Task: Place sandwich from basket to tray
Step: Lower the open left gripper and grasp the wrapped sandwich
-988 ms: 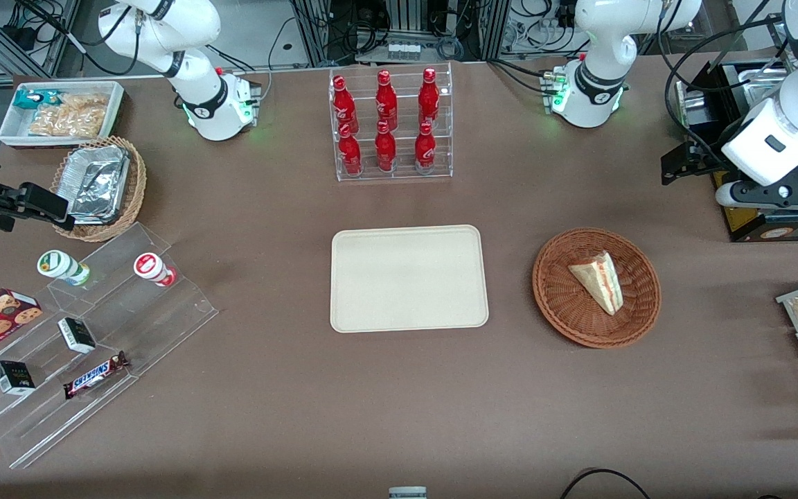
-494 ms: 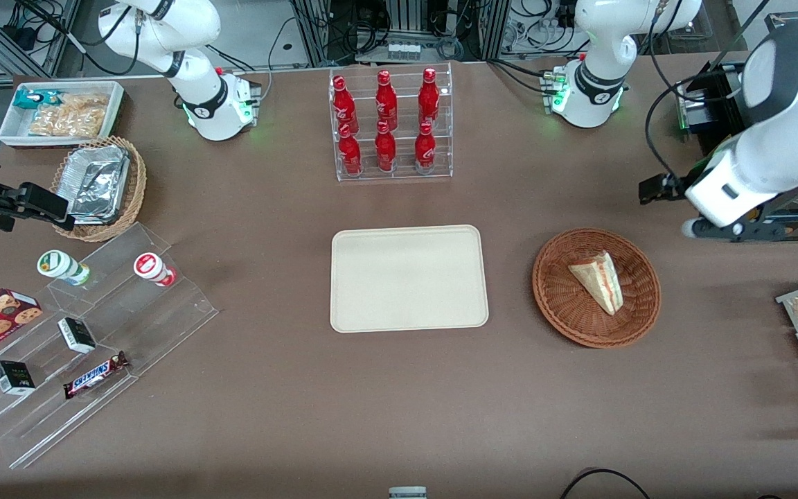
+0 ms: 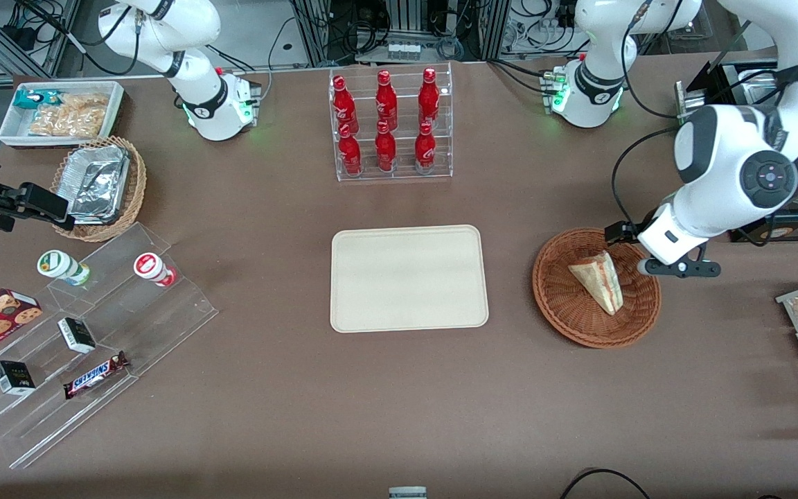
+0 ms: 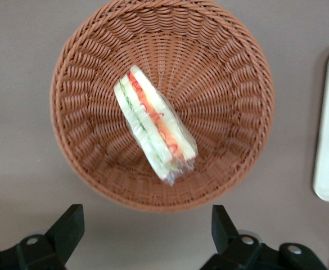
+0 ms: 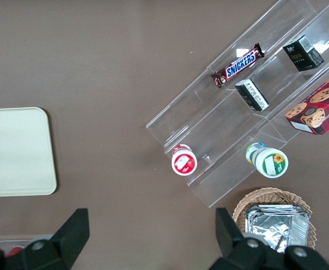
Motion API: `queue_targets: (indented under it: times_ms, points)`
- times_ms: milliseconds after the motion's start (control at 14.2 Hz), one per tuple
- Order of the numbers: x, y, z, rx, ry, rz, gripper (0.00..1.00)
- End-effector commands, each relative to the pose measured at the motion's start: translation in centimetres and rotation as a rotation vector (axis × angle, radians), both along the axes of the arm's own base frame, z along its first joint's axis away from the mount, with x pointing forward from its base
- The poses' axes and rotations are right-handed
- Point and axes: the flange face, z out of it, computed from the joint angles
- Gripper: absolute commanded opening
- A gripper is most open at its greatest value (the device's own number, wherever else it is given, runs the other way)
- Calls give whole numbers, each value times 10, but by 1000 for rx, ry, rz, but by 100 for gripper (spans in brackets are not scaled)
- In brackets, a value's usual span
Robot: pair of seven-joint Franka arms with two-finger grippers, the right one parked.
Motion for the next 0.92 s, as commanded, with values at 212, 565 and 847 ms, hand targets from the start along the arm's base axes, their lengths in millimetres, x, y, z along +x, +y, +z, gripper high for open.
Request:
queue_targets:
  times_ms: [212, 565, 847]
  points:
    - [-16, -3, -35, 18, -70, 324, 100]
    - [-7, -26, -70, 19, -100, 647, 100]
    - [-3, -19, -91, 20, -88, 700, 100]
